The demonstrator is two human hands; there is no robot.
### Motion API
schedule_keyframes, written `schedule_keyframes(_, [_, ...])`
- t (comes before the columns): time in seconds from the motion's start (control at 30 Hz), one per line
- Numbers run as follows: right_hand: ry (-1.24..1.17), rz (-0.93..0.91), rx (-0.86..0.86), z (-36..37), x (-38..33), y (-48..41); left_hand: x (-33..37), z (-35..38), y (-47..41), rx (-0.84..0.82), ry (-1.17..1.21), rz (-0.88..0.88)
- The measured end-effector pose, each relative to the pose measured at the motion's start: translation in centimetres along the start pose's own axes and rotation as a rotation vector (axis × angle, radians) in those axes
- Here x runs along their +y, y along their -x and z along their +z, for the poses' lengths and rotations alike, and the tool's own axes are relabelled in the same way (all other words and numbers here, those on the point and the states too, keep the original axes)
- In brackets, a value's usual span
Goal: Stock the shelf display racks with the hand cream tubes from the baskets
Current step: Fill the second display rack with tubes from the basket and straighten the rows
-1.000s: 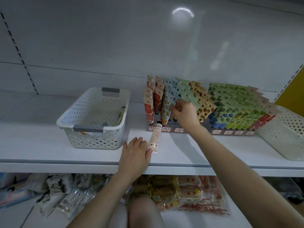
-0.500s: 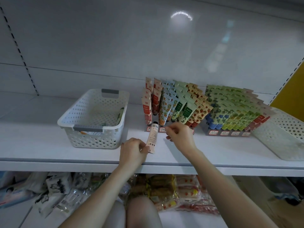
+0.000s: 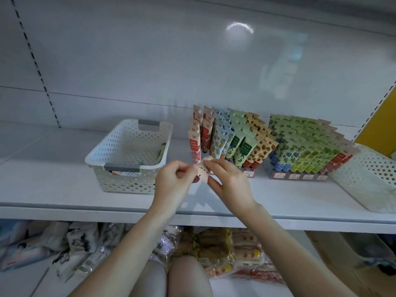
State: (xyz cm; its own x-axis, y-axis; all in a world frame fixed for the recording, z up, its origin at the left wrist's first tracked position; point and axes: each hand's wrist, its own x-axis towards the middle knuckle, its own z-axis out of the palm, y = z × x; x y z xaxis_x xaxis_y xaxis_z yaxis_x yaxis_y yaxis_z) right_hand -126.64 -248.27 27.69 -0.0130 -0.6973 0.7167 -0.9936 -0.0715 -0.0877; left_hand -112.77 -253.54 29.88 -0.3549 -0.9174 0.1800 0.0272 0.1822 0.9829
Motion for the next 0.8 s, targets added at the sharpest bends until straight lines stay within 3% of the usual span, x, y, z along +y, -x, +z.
schedule_keyframes(0.07, [-0.078,0.029,-0.015,-0.3,-0.3,-0.2,0.4,-0.3,0.2,-0.023,0.053,0.041])
schedule_keyframes(0.23, [-0.709,0.614,-0.078,-2.1,-1.4,-1.4,-1.4,-0.9,-0.1,-0.087,-0.255,0.238])
schedule_keyframes(0.37, [-0.929,0.716,-0.172,-3.7,-1.8,-2.3,-2.8,-0.5,-0.1,-0.147,-0.380,0.300])
schedule_keyframes(0.6, [-0.669,0.641,-0.083,-5.4,-0.1,-4.6,-4.0,0.6,-1.3,-0.126,-0.439,0.344])
schedule_keyframes(0.8, [-0.366,0.488,0.057,-5.6,2.3,-9.9,-7.8,0.4,-3.2,-0.299,-0.911,0.293])
